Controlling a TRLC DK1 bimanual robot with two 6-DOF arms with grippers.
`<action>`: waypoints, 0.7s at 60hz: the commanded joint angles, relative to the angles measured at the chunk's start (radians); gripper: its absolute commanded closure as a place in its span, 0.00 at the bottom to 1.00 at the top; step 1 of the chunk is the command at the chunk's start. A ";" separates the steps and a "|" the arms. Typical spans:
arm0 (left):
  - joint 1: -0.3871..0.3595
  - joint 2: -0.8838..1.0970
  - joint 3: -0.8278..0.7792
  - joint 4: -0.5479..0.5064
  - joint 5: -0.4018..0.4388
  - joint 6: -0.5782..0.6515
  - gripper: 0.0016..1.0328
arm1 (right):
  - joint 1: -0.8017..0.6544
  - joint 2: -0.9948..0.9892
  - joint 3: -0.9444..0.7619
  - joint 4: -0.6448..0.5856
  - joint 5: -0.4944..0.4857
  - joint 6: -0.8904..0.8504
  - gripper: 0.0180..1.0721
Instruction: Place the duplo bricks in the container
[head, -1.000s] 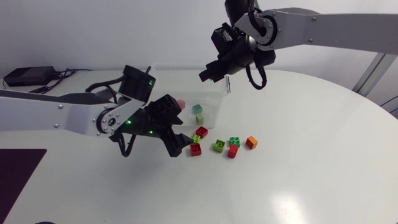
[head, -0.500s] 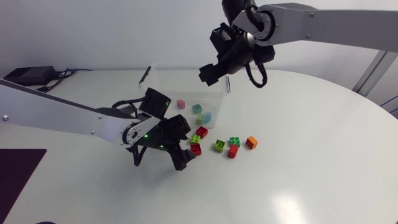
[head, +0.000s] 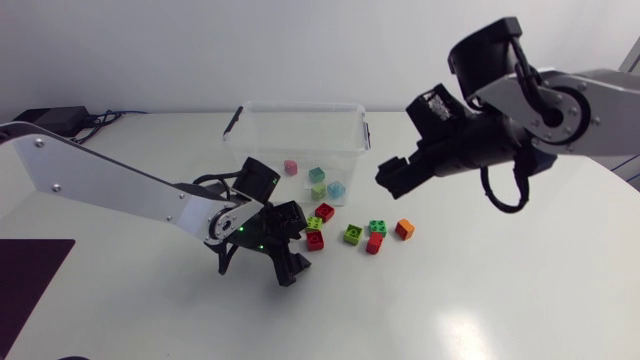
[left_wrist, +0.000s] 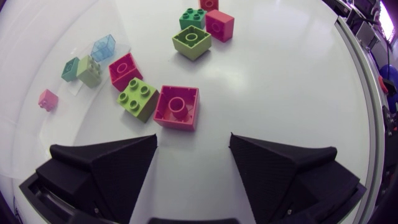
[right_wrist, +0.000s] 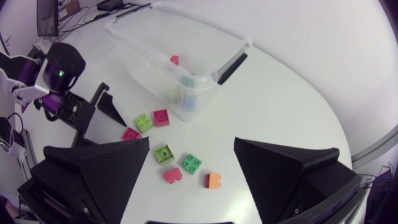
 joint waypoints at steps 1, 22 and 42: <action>0.003 0.034 0.025 -0.006 -0.001 0.040 0.31 | -0.028 -0.045 -0.090 0.032 -0.020 -0.027 0.05; -0.023 0.103 0.166 -0.178 -0.001 0.089 0.31 | -0.129 -0.111 -0.308 0.112 -0.083 -0.079 0.05; -0.029 0.135 0.254 -0.253 -0.002 0.112 0.45 | -0.170 -0.071 -0.392 0.195 -0.112 -0.090 0.05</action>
